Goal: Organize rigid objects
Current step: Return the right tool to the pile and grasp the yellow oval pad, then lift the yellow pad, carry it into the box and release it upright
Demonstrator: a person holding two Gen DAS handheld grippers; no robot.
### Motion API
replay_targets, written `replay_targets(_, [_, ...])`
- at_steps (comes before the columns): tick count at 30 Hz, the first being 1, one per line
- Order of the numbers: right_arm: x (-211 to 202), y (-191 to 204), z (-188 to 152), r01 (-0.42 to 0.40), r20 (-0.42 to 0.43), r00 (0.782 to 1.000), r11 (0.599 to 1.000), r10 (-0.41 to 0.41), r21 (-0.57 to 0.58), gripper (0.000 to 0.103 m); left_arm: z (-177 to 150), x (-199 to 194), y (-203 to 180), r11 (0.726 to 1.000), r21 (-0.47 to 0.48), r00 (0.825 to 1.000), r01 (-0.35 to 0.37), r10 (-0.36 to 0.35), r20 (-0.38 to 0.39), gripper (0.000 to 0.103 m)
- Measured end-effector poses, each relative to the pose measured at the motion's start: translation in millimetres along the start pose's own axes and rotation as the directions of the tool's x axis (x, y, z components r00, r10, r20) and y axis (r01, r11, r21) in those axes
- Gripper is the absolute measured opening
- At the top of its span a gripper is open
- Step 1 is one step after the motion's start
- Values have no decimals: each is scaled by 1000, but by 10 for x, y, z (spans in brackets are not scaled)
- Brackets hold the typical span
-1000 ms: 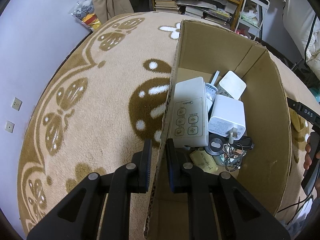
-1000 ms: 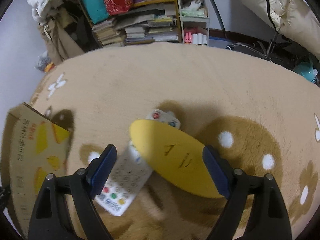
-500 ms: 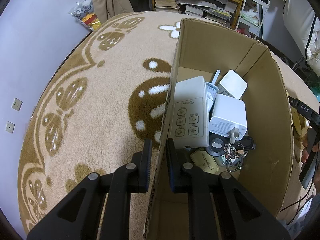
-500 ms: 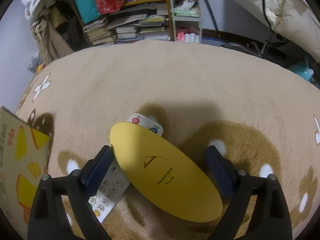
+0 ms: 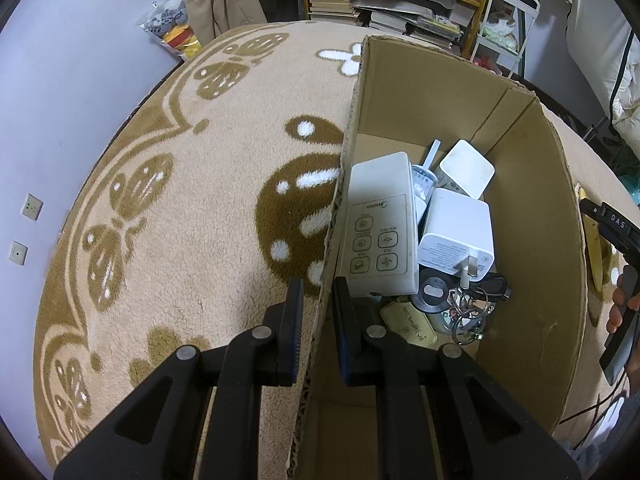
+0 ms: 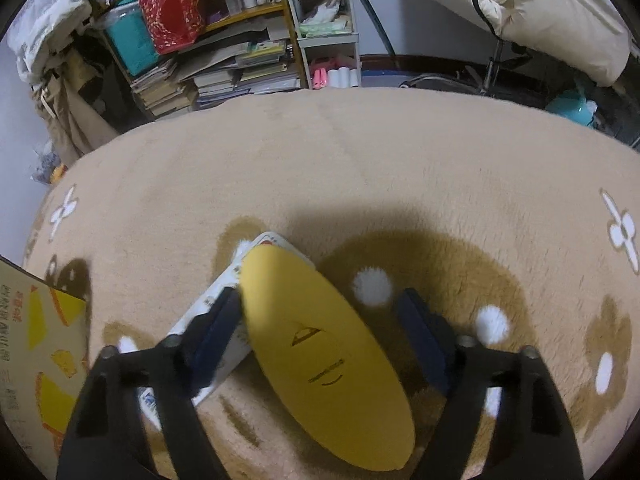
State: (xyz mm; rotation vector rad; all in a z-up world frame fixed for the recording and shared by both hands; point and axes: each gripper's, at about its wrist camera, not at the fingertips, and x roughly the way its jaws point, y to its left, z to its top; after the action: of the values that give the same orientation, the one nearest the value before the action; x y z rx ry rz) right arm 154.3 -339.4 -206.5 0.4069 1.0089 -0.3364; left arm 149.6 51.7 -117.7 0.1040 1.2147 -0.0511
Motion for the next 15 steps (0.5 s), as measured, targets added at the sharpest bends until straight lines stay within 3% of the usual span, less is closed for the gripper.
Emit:
replay_targets(3, [-19, -6, -12, -16, -9, 1000, 1000, 16, -1, 71, -1, 8, 3, 1000, 0, 1000, 0, 0, 0, 14])
replay_targets(10, [-14, -71, -22, -40, -39, 998, 999, 40, -4, 71, -2, 12, 3, 1000, 0, 1000, 0, 0, 0, 14])
replay_targets(15, [-18, -70, -60, -49, -62, 997, 996, 45, -71, 73, -9, 23, 8, 1000, 3, 1000, -2, 2, 0, 14])
